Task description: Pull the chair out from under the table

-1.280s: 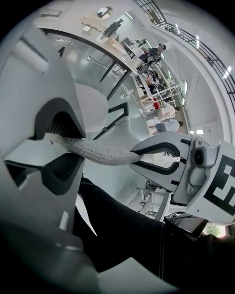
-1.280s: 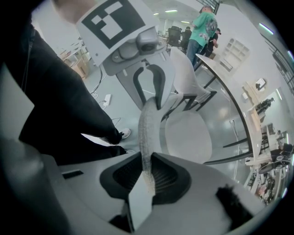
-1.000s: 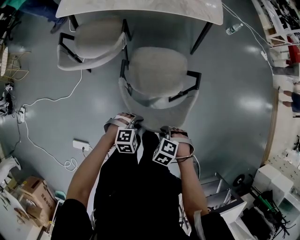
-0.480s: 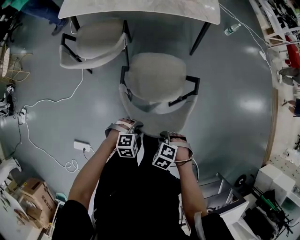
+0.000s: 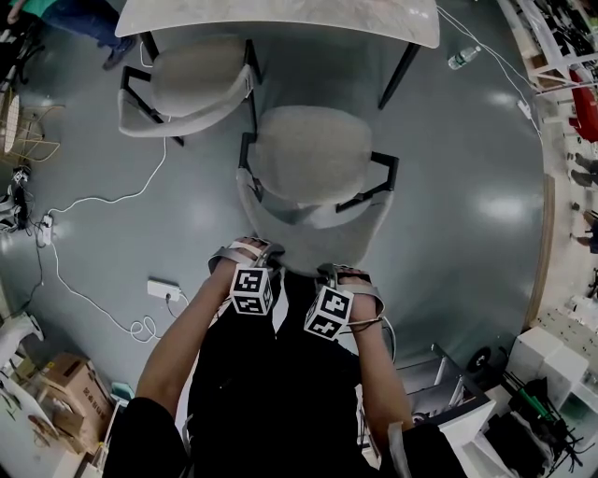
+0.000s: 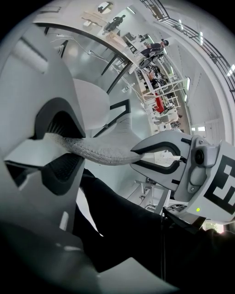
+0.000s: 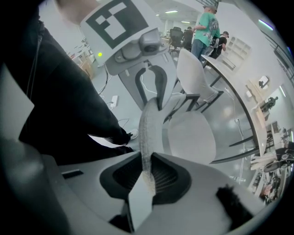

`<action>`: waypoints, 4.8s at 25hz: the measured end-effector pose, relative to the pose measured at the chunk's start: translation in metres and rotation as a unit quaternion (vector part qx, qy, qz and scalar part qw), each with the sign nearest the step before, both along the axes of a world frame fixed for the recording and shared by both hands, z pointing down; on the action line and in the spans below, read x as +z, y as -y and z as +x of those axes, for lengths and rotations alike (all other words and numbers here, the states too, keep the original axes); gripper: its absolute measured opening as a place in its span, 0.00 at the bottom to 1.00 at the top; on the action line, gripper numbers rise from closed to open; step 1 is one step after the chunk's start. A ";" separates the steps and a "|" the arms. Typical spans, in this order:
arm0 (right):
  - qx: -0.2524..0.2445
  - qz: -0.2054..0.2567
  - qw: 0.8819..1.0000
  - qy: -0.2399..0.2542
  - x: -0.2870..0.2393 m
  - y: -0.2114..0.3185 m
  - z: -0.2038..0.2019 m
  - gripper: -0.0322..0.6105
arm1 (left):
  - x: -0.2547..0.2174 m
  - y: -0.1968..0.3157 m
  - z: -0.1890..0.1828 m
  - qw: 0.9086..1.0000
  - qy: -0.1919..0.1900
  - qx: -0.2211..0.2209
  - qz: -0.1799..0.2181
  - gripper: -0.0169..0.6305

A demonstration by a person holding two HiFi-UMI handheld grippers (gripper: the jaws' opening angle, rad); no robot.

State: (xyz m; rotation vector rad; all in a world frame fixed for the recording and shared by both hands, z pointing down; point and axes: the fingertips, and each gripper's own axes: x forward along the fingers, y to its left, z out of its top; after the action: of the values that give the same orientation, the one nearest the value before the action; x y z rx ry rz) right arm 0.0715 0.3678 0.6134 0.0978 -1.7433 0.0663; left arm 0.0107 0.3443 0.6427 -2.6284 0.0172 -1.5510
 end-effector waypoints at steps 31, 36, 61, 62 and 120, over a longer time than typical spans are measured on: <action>0.002 -0.028 1.000 0.005 -0.016 -0.003 0.011 0.26 | -0.005 0.004 -0.016 0.997 0.048 -0.019 -0.056 0.29; -0.006 -0.010 1.000 0.025 -0.033 0.003 0.004 0.26 | -0.026 0.010 -0.017 0.997 0.028 -0.044 -0.062 0.29; 0.244 0.265 0.890 0.280 -0.222 0.154 -0.007 0.08 | -0.187 0.101 0.005 0.975 -0.119 -0.177 0.070 0.25; 0.254 0.269 0.883 0.290 -0.230 0.157 -0.007 0.08 | -0.192 0.104 0.004 0.973 -0.124 -0.181 0.074 0.25; 0.412 0.297 0.694 0.509 -0.384 0.173 0.033 0.07 | -0.404 0.148 -0.026 0.792 -0.399 -0.427 0.175 0.04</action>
State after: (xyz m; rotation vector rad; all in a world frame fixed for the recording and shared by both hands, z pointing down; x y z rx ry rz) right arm 0.1042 0.1950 0.2290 1.6047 -2.6157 0.2460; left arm -0.0152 0.1961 0.2385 -2.8048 1.5372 -0.2482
